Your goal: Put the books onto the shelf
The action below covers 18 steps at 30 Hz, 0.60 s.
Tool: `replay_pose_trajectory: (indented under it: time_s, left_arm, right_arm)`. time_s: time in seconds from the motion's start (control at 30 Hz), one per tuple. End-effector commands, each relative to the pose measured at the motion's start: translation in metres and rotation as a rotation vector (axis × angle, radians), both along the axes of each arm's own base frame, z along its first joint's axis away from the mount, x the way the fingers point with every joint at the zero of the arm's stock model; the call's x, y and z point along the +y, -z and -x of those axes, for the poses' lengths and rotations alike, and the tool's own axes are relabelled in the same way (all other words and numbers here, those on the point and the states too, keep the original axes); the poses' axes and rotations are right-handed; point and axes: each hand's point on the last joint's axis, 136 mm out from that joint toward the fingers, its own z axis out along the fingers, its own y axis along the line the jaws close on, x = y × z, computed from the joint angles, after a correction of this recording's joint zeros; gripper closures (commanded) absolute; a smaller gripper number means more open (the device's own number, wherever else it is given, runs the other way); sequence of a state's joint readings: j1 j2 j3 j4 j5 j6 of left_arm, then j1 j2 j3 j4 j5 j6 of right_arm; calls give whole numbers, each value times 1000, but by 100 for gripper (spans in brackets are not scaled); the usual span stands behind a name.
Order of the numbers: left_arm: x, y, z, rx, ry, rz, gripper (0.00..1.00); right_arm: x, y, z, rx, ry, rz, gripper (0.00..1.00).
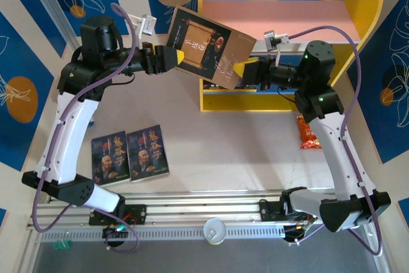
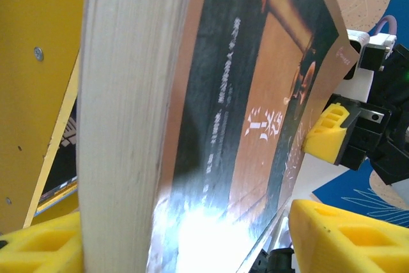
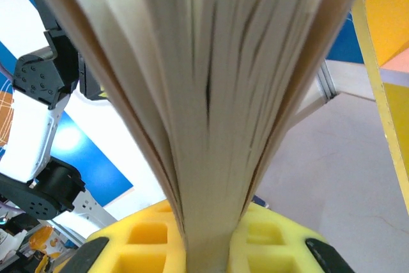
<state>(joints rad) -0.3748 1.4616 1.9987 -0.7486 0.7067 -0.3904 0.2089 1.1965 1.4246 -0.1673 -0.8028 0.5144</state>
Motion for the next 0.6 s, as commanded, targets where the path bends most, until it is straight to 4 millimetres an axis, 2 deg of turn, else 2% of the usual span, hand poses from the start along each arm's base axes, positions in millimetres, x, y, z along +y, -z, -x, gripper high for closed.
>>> replay_pose_trajectory:
  time_s: [0.0,0.4,0.57]
  left_arm:
    - [5,-17,11,-60,27,16,35]
    - [3,-12,15,-66,54,6,39]
    - [2,-12,16,-61,68,14,44]
  right_arm:
    - [-1,-10,6,-38,-15,22,100]
    - [0,-5,11,2,-87,55,100]
    - [0,-3,15,2,-103,64,100]
